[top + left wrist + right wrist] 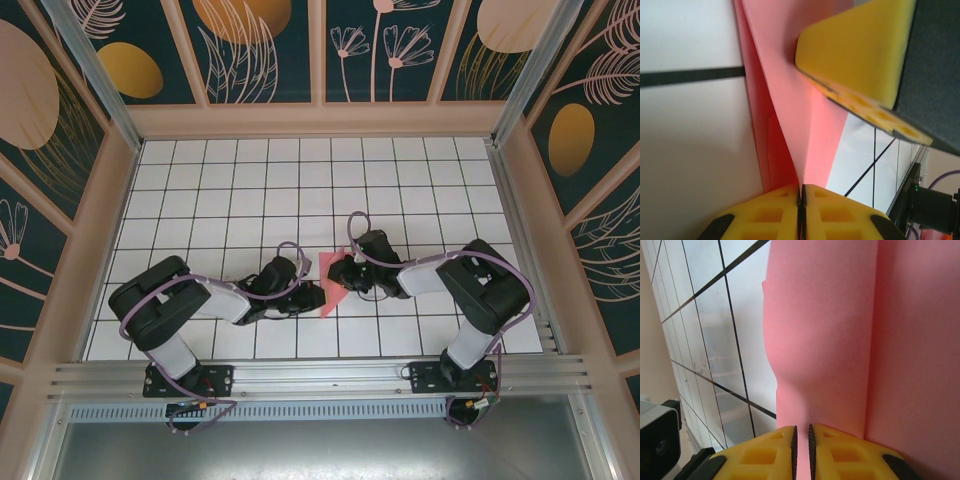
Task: Fold a paper plane with a square sheet of paper (pick it up from the middle)
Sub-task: Fourth fold the wing at the center of the table.
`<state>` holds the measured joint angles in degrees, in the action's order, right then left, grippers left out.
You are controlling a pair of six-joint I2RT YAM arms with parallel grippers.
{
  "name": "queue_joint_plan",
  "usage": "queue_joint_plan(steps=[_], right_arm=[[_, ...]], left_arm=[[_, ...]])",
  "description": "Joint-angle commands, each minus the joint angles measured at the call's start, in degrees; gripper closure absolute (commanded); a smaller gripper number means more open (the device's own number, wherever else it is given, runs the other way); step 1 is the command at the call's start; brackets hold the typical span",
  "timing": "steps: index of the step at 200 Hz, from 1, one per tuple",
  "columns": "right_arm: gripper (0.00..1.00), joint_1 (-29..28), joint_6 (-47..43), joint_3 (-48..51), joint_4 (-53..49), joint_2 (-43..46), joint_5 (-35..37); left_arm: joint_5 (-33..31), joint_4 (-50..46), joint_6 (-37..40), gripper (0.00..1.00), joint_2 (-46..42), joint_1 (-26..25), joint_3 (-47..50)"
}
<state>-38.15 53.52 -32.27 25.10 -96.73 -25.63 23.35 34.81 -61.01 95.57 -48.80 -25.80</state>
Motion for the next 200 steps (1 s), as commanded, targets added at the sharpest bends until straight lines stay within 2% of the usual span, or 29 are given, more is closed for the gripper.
queue_joint_plan(steps=[1,32,74,124,176,200], right_arm=[[0.81,0.27,-0.43,0.54,-4.18,-2.72,4.35],[0.81,0.27,-0.44,0.54,-4.3,-2.98,4.29],[0.81,0.03,-0.65,0.56,-4.27,-3.72,4.2],[0.82,-0.25,-0.95,0.59,-4.54,-4.08,4.4],[0.82,-0.34,-0.86,0.89,-4.64,-4.25,4.53],[0.82,-0.43,-0.95,0.92,-4.8,-3.96,4.44]], left_arm=[[2.45,-6.23,1.63,0.87,-1.75,-0.42,1.53],[2.65,-6.85,2.08,0.83,-4.01,-0.42,1.85],[3.36,-4.82,1.69,0.89,-3.91,-0.41,1.66],[4.39,-1.81,0.74,0.84,-5.16,-0.42,1.81],[2.58,-3.39,1.5,0.85,-5.37,-0.42,0.72],[1.37,-4.48,1.46,0.78,-5.0,-0.42,0.58]])
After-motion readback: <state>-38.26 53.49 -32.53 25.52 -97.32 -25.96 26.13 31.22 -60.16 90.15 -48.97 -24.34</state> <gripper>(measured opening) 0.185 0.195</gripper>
